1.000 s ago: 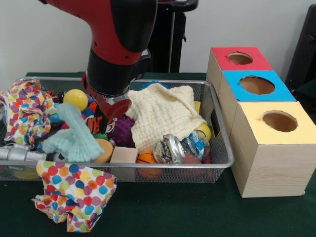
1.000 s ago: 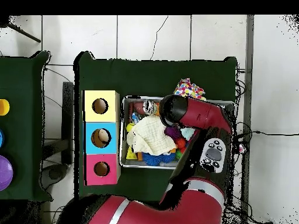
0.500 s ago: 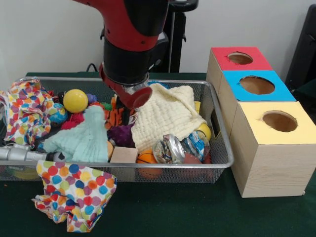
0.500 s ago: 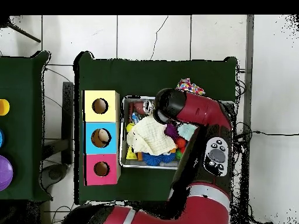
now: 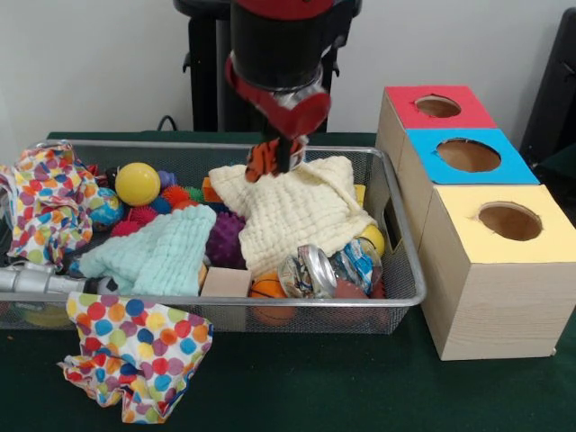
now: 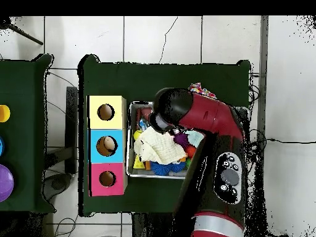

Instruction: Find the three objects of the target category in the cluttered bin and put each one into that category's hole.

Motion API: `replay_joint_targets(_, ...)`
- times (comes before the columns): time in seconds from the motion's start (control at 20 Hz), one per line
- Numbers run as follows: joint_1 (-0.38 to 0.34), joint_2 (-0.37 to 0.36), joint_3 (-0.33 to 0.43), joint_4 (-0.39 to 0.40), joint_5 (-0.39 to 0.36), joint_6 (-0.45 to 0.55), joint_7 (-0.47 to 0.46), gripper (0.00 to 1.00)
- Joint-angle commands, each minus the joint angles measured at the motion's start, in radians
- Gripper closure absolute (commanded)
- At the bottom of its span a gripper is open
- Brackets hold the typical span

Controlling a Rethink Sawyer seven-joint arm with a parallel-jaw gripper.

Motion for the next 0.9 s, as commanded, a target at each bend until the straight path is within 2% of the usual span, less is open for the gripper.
replay_joint_targets(0.05,0.030,-0.067,0.056,0.124,0.087,0.278,0.193,1.00)
replay_joint_targets(0.2,0.038,-0.079,0.047,0.155,0.108,0.352,0.203,1.00)
replay_joint_targets(0.3,0.050,-0.085,0.033,0.211,0.112,0.301,0.187,1.00)
replay_joint_targets(0.35,0.063,-0.077,0.018,0.241,0.092,0.224,0.175,1.00)
replay_joint_targets(0.4,0.069,-0.075,0.014,0.257,0.089,0.191,0.174,1.00)
replay_joint_targets(0.45,0.088,-0.069,-0.001,0.275,0.063,0.127,0.177,1.00)
replay_joint_targets(0.6,0.118,-0.064,-0.016,0.324,0.056,0.039,0.209,1.00)
replay_joint_targets(0.9,0.152,-0.029,-0.017,0.428,0.113,-0.111,0.267,1.00)
